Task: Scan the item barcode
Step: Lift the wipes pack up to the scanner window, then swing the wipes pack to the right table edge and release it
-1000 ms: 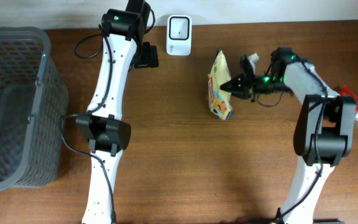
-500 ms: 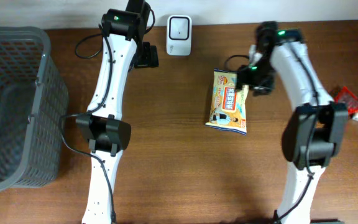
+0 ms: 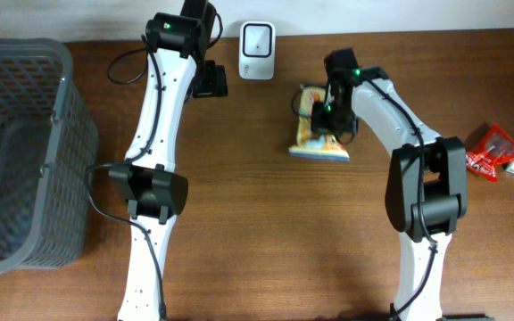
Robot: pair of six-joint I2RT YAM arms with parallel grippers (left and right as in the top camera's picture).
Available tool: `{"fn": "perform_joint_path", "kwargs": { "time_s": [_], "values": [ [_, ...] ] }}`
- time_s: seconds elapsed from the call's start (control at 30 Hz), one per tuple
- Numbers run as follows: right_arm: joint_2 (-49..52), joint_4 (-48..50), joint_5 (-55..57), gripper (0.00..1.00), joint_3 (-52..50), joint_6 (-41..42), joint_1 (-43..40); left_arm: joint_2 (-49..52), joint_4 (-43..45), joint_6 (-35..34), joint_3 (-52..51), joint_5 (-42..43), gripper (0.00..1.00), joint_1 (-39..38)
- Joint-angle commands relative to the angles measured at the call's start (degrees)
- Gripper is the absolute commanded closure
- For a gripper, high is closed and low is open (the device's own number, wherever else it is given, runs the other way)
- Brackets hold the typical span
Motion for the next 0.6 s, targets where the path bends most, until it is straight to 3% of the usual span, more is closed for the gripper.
{"fn": "perform_joint_path", "kwargs": {
  "time_s": [0.0,0.13,0.27,0.5,0.57],
  "values": [
    [-0.72,2.21,-3.54,0.96,11.54,-1.60,0.15,-0.37,-0.02,-0.37,0.87,0.17,0.01,-0.17],
    [0.09,15.45,-4.15,0.96,12.81,-1.57,4.09,-0.37,-0.02,-0.37,0.87,0.17,0.01,-0.15],
    [7.74,30.84,-0.46,0.96,12.81,-1.33,9.44,-0.37,-0.02,-0.35,0.87,0.17,0.01,-0.17],
    [8.33,32.15,-0.44,0.96,12.96,-1.38,8.41,-0.37,-0.02,-0.35,0.87,0.17,0.01,-0.17],
    [4.35,30.18,-0.44,0.96,13.27,-0.85,5.77,-0.37,-0.02,-0.35,0.87,0.17,0.01,-0.15]
  ]
}}
